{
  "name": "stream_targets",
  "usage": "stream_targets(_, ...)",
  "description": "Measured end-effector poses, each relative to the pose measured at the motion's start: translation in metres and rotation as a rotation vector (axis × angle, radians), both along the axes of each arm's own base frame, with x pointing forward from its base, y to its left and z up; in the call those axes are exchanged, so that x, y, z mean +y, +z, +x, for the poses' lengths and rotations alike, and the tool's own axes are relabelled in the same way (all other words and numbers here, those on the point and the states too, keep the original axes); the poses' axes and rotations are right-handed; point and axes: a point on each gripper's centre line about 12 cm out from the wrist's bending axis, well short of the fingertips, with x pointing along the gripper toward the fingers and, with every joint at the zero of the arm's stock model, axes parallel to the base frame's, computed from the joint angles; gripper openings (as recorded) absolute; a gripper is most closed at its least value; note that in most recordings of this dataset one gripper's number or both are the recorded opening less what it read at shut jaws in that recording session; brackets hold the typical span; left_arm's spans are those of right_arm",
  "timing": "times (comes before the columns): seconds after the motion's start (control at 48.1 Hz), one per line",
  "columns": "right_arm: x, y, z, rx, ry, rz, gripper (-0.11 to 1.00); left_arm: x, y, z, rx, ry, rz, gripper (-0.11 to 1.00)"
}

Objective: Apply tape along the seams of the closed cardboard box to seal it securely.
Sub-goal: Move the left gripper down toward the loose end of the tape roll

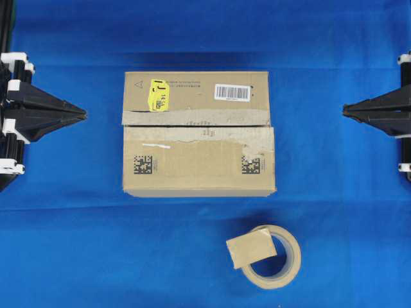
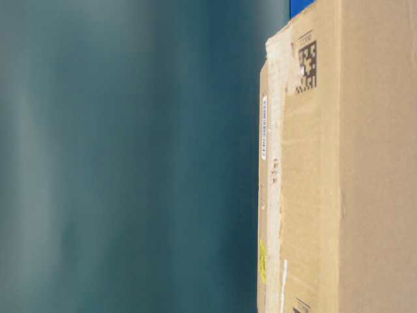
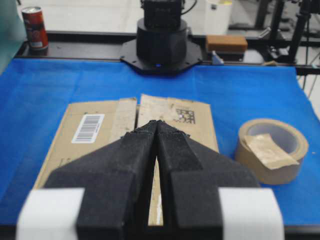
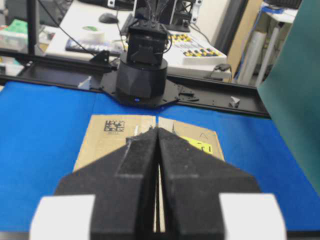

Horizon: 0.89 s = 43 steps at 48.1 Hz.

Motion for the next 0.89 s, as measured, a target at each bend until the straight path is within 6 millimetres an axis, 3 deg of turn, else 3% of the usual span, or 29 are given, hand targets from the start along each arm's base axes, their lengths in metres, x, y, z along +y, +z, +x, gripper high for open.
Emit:
stream_targets(0.229, 0.000, -0.003, 0.002, 0.029, 0.001, 0.003, 0.00, -0.011, -0.001, 0.004, 0.008, -0.047, 0.065, 0.00)
stream_targets(0.645, 0.000, -0.003, 0.003, 0.032, -0.002, 0.017, 0.00, -0.061, -0.006, 0.054, -0.075, -0.194, 0.443, 0.01)
stream_targets(0.77, 0.000, -0.003, 0.004, 0.035, -0.002, 0.018, 0.00, -0.074, -0.018, 0.077, -0.035, -0.223, 0.583, 0.22)
stream_targets(0.895, 0.000, -0.003, 0.004, 0.031, -0.002, 0.018, 0.00, -0.090, -0.035, 0.101, 0.033, -0.276, 0.746, 0.60)
